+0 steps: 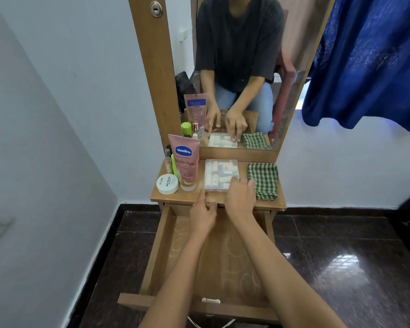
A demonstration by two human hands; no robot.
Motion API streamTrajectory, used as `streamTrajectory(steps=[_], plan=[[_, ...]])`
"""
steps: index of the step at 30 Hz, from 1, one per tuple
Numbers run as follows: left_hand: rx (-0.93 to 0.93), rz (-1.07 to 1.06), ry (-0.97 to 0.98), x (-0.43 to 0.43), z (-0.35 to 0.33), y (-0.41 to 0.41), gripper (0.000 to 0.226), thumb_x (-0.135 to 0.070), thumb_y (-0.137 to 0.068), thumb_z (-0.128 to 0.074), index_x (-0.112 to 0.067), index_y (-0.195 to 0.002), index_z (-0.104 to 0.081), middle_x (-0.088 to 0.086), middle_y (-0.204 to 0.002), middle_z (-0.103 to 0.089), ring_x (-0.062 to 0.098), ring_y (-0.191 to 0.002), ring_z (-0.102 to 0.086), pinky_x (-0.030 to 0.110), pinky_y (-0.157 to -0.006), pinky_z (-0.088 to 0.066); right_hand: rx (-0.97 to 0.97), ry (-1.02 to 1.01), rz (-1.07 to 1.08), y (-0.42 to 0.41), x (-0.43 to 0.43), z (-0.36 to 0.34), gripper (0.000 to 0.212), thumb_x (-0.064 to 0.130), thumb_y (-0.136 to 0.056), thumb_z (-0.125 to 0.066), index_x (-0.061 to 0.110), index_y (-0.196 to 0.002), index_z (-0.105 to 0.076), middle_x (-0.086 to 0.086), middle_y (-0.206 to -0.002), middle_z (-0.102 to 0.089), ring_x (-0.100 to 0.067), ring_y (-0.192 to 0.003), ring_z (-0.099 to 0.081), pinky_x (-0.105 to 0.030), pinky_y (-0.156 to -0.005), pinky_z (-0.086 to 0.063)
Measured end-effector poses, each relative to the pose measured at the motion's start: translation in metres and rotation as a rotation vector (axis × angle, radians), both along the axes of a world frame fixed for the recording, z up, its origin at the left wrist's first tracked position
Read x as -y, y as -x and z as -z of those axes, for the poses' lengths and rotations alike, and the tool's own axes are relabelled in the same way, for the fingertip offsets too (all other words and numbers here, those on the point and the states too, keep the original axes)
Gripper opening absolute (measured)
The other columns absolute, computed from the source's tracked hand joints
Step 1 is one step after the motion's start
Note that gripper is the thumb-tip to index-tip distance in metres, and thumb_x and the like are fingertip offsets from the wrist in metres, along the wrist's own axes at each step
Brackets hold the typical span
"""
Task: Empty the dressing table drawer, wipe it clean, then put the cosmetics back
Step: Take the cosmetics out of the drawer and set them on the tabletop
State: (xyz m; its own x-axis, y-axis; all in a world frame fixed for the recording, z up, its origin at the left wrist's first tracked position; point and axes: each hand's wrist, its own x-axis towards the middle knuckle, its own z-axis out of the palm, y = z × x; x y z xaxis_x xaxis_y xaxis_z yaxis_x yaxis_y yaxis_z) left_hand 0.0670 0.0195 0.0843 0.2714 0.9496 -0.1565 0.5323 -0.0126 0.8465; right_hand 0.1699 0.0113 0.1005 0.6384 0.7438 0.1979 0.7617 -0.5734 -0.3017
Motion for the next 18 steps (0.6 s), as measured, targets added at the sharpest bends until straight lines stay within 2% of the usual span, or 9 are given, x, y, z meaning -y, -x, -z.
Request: streamTrajectory(steps=[4, 5, 7, 10, 15, 18], plan=[[0.021, 0.014, 0.061, -0.007, -0.008, -0.003, 0.060, -0.023, -0.097, -0.043, -0.021, -0.152, -0.020, 0.003, -0.086, -0.066, 0.019, -0.075, -0.065, 0.026, -0.075, -0.046, 0.045, 0.023, -0.002, -0.003, -0.006, 0.001, 0.024, 0.006, -0.092, -0.047, 0.007, -0.113, -0.058, -0.013, -0.118, -0.057, -0.028, -0.108, -0.042, -0.031, -0.084, -0.041], [0.027, 0.021, 0.080, -0.009, -0.010, -0.004, 0.060, -0.024, -0.097, -0.043, -0.021, -0.152, -0.018, 0.001, -0.083, -0.066, 0.015, -0.067, -0.065, 0.025, -0.073, -0.047, 0.050, 0.023, -0.001, -0.003, -0.007, 0.001, 0.023, 0.006, -0.092, -0.047, 0.007, -0.112, -0.058, -0.014, -0.118, -0.056, -0.028, -0.109, -0.042, -0.032, -0.084, -0.041], [0.036, 0.036, 0.110, -0.013, -0.013, -0.004, 0.061, -0.026, -0.098, -0.042, -0.021, -0.152, -0.016, -0.002, -0.078, -0.067, 0.010, -0.058, -0.062, 0.028, -0.079, -0.052, 0.058, 0.025, -0.001, -0.004, -0.008, 0.002, 0.023, 0.006, -0.092, -0.047, 0.007, -0.112, -0.058, -0.014, -0.120, -0.056, -0.029, -0.110, -0.043, -0.033, -0.085, -0.042], [0.036, 0.051, 0.123, -0.017, -0.014, -0.005, 0.061, -0.027, -0.098, -0.042, -0.021, -0.152, -0.016, -0.003, -0.074, -0.068, 0.008, -0.057, -0.062, 0.037, -0.087, -0.054, 0.074, 0.038, -0.005, -0.006, -0.010, 0.003, 0.023, 0.006, -0.093, -0.047, 0.006, -0.113, -0.058, -0.014, -0.119, -0.056, -0.029, -0.111, -0.043, -0.033, -0.086, -0.041], [0.015, 0.065, 0.121, -0.018, -0.019, -0.005, 0.061, -0.027, -0.098, -0.041, -0.019, -0.152, -0.016, -0.002, -0.076, -0.067, 0.010, -0.057, -0.062, 0.039, -0.087, -0.054, 0.070, 0.052, -0.043, -0.008, -0.008, 0.000, 0.023, 0.006, -0.092, -0.047, 0.006, -0.112, -0.058, -0.014, -0.119, -0.056, -0.029, -0.110, -0.043, -0.034, -0.087, -0.040], [0.032, 0.048, 0.057, -0.003, -0.025, 0.000, 0.058, -0.024, -0.097, -0.043, -0.017, -0.151, -0.022, -0.003, -0.074, -0.065, 0.007, -0.060, -0.062, 0.031, -0.079, -0.053, 0.013, -0.010, -0.095, -0.020, 0.001, -0.004, 0.030, 0.011, -0.089, -0.050, 0.010, -0.119, -0.057, -0.012, -0.122, -0.055, -0.028, -0.110, -0.040, -0.035, -0.090, -0.037]])
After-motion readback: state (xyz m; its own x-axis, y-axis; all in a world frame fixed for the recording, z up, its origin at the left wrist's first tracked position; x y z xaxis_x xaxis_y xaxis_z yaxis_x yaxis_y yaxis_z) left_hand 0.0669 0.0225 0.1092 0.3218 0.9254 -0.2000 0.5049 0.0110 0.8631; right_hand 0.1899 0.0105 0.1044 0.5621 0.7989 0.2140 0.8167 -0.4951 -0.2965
